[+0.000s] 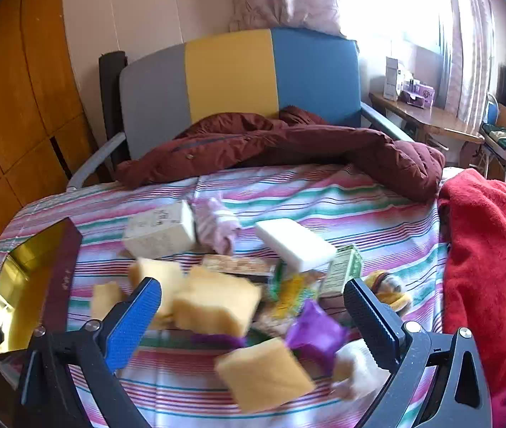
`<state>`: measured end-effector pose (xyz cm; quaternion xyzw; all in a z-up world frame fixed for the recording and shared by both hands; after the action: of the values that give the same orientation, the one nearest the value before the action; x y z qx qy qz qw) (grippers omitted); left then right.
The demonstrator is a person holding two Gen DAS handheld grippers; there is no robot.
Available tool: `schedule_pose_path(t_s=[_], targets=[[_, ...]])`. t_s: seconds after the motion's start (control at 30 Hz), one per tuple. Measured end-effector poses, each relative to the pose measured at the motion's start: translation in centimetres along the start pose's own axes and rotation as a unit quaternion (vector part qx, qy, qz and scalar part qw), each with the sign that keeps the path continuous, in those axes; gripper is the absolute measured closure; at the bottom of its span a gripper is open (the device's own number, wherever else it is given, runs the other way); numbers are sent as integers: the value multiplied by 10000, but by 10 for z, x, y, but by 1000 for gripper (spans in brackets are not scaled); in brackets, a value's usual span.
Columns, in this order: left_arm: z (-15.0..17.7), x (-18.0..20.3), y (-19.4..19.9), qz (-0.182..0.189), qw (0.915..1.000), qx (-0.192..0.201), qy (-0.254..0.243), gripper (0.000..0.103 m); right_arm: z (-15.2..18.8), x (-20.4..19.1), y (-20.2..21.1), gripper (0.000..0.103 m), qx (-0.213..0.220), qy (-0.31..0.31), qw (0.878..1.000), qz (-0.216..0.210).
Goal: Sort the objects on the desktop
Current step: 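Grasp a yellow sponge with the left tool while the right tool grasps the purple pouch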
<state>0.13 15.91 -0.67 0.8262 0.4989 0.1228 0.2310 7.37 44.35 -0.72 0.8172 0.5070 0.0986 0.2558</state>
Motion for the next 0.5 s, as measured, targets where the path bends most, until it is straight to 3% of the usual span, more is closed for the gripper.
schedule_pose_path(t_s=[0.2,0.27,0.5], targets=[[-8,36,-6,626,9980,55,-110,10,9,33,-14,0,-158,-995,9944,-308],[-9,47,-12,775,9969,2,-92,0,13,42,-16,0,-249,-1224,9918,-266],[-9,75,-40,1004,9944,-311,-123,0,13,49,-16,0,-263,-1452,9885,-320]])
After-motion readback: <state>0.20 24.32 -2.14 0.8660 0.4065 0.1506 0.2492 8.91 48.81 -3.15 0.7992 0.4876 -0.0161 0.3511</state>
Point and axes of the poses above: each gripper's, at about its wrist camera, not at the fingertips, and y roughly against the way its jaws point, x to its right, z to its underside, the point moved 6 cm from there along -y, roughly the way its jaws point, and after that the axes turned 11 degrees about x, right-handed, at the moved point
